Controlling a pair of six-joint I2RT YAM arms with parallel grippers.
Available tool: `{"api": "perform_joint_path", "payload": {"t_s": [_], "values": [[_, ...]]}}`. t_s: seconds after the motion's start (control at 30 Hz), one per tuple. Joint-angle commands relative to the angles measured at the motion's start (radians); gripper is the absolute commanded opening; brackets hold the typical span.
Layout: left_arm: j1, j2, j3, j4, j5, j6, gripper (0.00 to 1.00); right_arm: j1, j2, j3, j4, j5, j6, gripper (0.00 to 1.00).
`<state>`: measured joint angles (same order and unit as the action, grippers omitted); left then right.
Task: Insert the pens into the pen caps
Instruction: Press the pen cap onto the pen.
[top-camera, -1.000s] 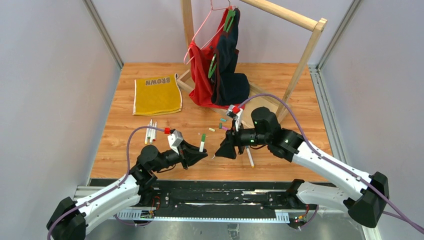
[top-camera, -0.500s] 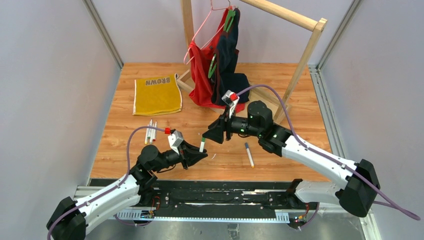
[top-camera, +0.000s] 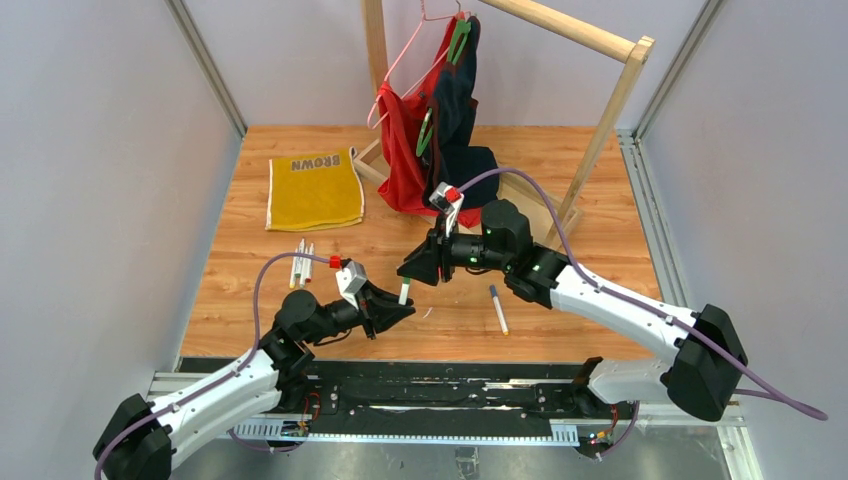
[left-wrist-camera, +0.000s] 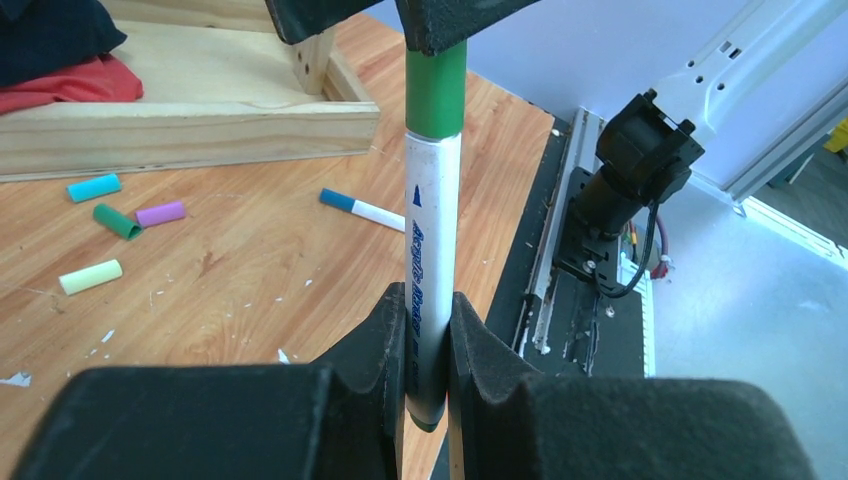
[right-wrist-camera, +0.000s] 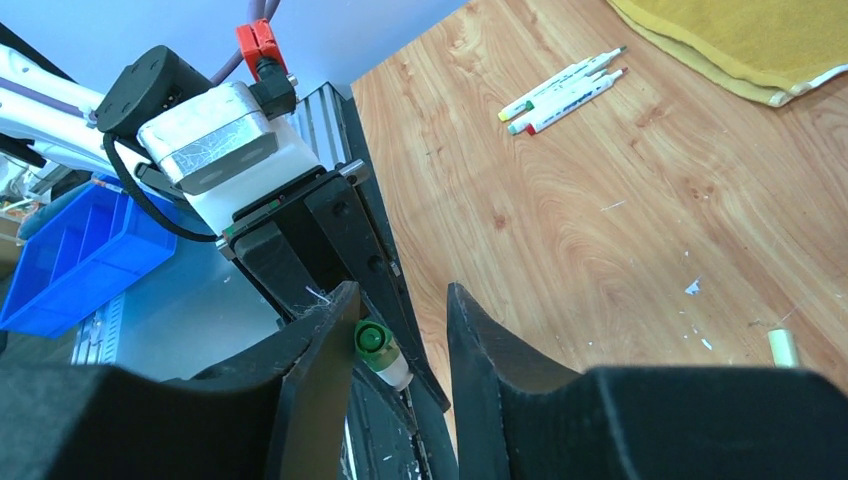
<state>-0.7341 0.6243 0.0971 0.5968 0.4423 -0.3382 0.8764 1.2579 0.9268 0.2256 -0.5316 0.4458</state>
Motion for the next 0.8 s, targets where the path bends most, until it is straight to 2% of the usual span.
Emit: {"api": "perform_joint_path", "payload": {"t_s": [0.0, 0.03, 0.13, 0.17, 0.3, 0.53, 0.63, 0.77], "values": [[0.006, -0.019, -0.007, 0.028, 0.006, 0.006, 0.00, 0.016, -0.001, 0.035, 0.001, -0.033, -0.017, 0.36], [0.006, -0.020, -0.007, 0.028, 0.006, 0.007, 0.00, 0.017, -0.002, 0.034, -0.004, -0.039, -0.022, 0.32], [0.006, -0.024, -0.008, 0.037, 0.010, -0.003, 0.00, 0.018, -0.004, 0.029, -0.021, -0.067, -0.038, 0.07], [0.006, -0.027, -0.009, 0.050, 0.018, -0.011, 0.00, 0.018, -0.005, 0.026, -0.023, -0.079, -0.040, 0.02], [0.006, -0.039, -0.008, 0.140, 0.061, -0.076, 0.00, 0.018, 0.000, 0.027, -0.055, -0.154, -0.060, 0.01], [0.006, -0.087, 0.001, 0.255, 0.130, -0.207, 0.00, 0.000, 0.010, 0.061, -0.206, -0.291, -0.079, 0.01], [0.006, -0.112, 0.013, 0.223, 0.101, -0.194, 0.00, 0.000, 0.015, 0.062, -0.249, -0.287, -0.062, 0.00], [0.006, -0.140, 0.060, 0.083, 0.017, -0.114, 0.00, 0.004, 0.037, 0.038, -0.270, -0.274, -0.018, 0.00]]}}
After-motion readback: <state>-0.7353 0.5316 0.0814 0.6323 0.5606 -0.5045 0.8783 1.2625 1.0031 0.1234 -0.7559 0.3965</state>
